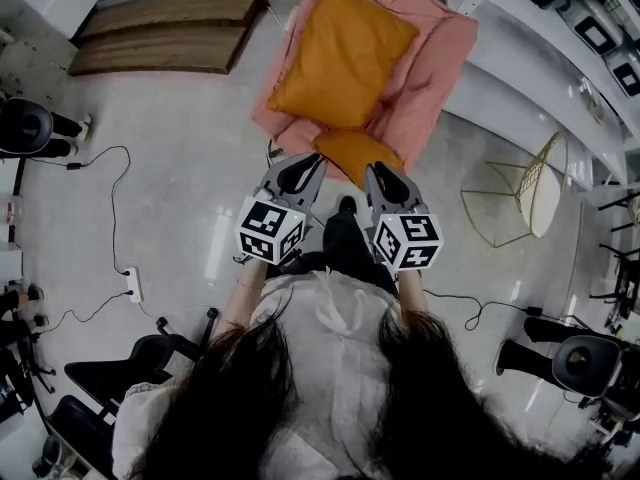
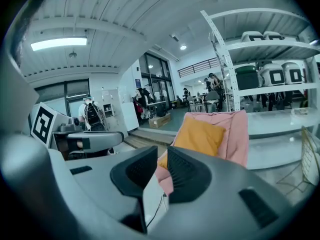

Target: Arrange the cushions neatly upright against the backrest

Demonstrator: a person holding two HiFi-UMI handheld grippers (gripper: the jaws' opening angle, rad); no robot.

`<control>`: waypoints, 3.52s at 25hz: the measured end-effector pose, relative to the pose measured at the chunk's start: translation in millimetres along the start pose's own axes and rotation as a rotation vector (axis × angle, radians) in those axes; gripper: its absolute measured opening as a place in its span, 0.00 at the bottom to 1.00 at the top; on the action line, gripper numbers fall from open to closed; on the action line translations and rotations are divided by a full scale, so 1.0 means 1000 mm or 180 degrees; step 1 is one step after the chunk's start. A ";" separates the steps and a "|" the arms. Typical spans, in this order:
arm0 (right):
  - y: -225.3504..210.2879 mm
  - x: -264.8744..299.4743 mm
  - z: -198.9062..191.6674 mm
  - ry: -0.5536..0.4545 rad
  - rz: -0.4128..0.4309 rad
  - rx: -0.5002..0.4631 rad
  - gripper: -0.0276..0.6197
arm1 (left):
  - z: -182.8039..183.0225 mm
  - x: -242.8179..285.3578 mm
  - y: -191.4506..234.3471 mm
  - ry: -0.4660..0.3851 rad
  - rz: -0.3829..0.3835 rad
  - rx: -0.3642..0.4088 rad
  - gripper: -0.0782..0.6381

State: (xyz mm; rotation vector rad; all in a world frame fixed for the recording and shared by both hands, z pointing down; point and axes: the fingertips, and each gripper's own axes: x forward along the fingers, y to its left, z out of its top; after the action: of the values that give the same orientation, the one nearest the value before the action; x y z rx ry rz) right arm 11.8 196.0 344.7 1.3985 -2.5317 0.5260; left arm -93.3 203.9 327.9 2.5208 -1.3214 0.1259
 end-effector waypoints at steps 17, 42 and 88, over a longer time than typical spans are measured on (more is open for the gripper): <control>-0.153 0.125 0.034 0.0271 0.0307 0.0163 0.15 | 0.029 0.156 0.059 0.0222 0.0514 0.0026 0.18; -0.233 0.240 -0.003 0.0542 0.0009 0.0381 0.15 | -0.001 0.243 0.238 0.0846 0.0647 0.0017 0.18; -0.329 0.383 -0.114 0.0869 0.0142 0.2171 0.12 | -0.086 0.337 0.355 0.1563 0.0357 -0.0505 0.36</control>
State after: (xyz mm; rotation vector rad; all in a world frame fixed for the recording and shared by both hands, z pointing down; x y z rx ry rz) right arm 86.8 -216.1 648.6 1.3206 -2.2490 1.5780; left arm -184.7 -227.6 557.5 2.0978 -1.2089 0.5966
